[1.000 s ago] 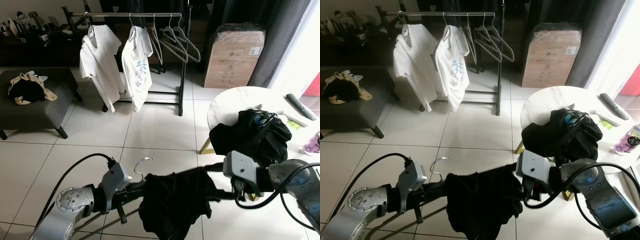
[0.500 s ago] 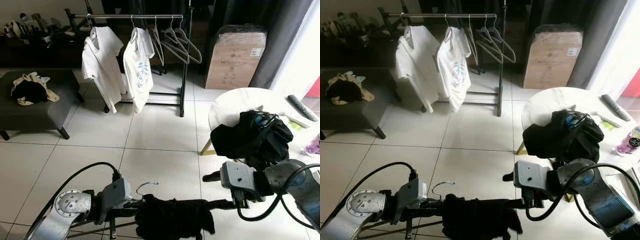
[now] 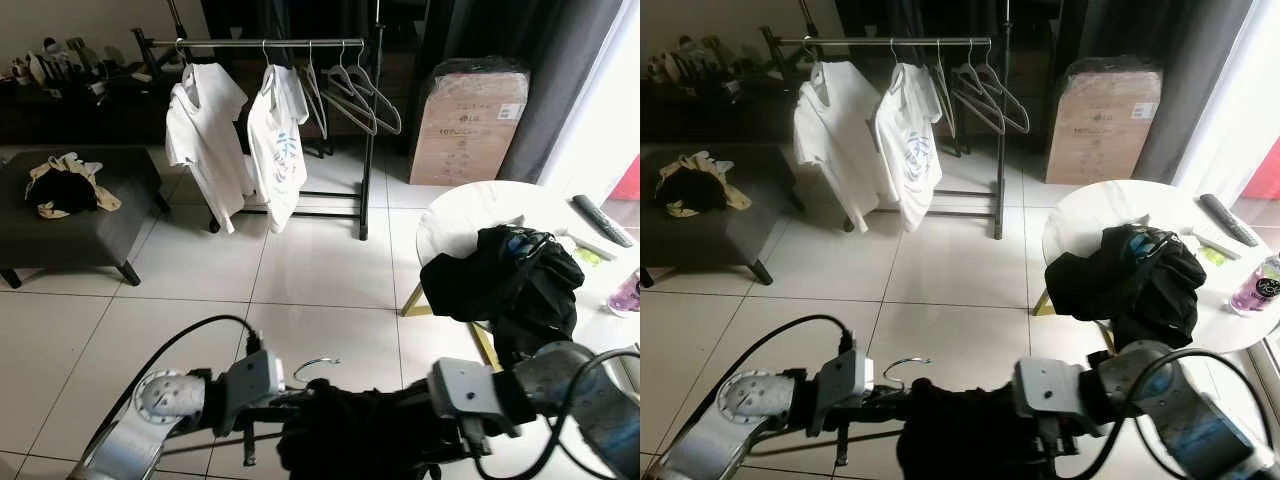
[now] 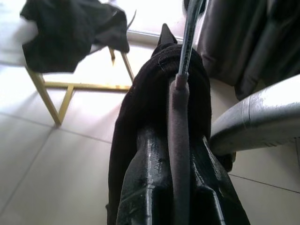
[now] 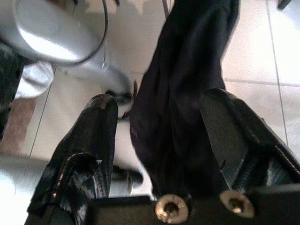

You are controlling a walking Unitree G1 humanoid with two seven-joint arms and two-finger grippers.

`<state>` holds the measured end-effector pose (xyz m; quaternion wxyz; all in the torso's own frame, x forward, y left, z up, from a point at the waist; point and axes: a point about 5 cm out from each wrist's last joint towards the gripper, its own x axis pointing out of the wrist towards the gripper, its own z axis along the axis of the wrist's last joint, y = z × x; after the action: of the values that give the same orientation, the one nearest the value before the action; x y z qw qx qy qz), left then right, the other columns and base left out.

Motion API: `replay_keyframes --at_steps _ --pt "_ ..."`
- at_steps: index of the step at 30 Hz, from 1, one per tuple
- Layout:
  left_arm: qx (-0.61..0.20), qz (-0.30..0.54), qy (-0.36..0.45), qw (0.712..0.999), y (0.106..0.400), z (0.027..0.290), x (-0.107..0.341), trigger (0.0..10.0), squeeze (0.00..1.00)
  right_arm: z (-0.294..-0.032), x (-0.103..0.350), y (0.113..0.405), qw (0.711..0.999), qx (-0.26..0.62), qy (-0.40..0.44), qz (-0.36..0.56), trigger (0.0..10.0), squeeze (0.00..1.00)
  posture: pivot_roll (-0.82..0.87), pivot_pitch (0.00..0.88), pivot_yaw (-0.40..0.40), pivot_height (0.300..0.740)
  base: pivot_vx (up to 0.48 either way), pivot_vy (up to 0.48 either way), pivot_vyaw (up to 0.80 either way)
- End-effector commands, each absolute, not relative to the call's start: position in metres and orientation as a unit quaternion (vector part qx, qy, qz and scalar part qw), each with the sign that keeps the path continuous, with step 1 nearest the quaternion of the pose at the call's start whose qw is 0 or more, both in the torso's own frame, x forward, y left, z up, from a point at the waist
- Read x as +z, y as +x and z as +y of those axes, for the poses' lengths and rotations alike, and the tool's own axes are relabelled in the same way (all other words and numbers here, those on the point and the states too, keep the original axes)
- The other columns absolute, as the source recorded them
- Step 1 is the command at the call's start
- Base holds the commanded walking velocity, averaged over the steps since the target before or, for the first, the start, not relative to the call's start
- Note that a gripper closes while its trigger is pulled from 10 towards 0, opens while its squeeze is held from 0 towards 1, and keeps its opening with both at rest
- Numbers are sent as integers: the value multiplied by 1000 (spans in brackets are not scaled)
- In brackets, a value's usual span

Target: Hang hanger

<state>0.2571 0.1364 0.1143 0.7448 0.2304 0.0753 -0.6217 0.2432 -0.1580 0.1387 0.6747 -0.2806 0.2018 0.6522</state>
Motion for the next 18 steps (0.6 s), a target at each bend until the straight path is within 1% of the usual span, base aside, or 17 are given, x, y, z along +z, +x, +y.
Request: replay_keyframes --at_steps 1,4,5,7,12,13,18 --pt "-647 78 228 723 255 134 118 10000 0 -161 134 248 692 632 -280 210 10000 1000 -82 110 34 740 0 0 0" --pt "-666 85 218 708 253 133 119 10000 0 -161 132 253 705 619 -278 207 10000 1000 -83 108 32 740 0 0 0" --pt "-666 85 218 708 253 133 119 10000 0 -161 132 253 705 619 -278 207 10000 1000 -83 108 32 740 0 0 0" --pt "-672 84 235 697 254 131 119 10000 0 -164 126 254 709 609 -282 218 10000 1000 -80 111 31 740 0 0 0" --pt "-673 83 234 696 255 131 119 10000 0 -165 122 257 718 595 -285 221 10000 1000 -79 119 29 740 0 0 0" --pt "-671 81 234 698 255 131 120 10000 0 -164 119 257 721 594 -280 223 10000 0 -77 123 29 740 0 0 0" --pt "-666 73 238 704 258 130 122 10000 0 -161 113 253 717 602 -258 238 10000 0 -74 129 27 740 0 0 0"
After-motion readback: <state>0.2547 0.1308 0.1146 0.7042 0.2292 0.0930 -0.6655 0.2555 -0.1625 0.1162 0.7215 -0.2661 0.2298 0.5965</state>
